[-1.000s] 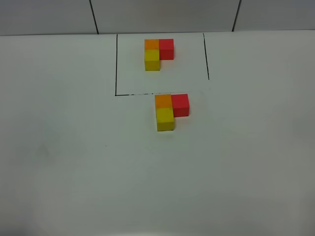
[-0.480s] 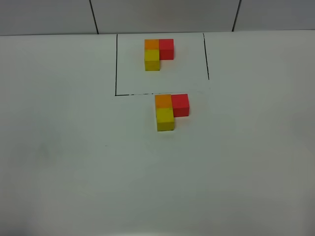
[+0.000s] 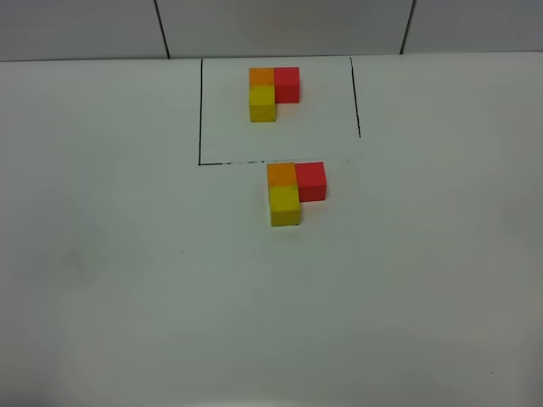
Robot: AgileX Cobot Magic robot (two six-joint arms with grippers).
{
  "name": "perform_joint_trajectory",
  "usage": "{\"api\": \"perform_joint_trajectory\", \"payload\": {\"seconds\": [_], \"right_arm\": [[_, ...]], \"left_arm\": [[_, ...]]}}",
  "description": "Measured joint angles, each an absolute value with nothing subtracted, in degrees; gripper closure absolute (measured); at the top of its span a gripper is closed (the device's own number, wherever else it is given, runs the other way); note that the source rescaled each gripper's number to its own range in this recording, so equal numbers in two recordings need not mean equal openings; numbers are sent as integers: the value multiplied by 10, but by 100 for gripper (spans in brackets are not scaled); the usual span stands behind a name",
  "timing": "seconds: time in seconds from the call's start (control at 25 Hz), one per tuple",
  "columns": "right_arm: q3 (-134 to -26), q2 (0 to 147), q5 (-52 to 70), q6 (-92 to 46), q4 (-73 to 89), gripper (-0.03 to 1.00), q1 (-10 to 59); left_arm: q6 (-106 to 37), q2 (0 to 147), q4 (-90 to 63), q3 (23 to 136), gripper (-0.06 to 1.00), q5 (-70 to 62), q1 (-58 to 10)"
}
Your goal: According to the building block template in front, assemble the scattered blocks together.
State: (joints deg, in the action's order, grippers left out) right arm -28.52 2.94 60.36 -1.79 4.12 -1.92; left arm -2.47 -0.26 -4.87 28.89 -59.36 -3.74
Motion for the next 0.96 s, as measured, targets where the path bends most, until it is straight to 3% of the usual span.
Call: {"api": "perform_joint_trajectory", "payload": {"seconds": [0.96], "right_arm": [[-285, 29, 604, -18, 41, 17, -19]], "left_arm": [[-25, -3, -49, 289, 85, -594, -37]]}}
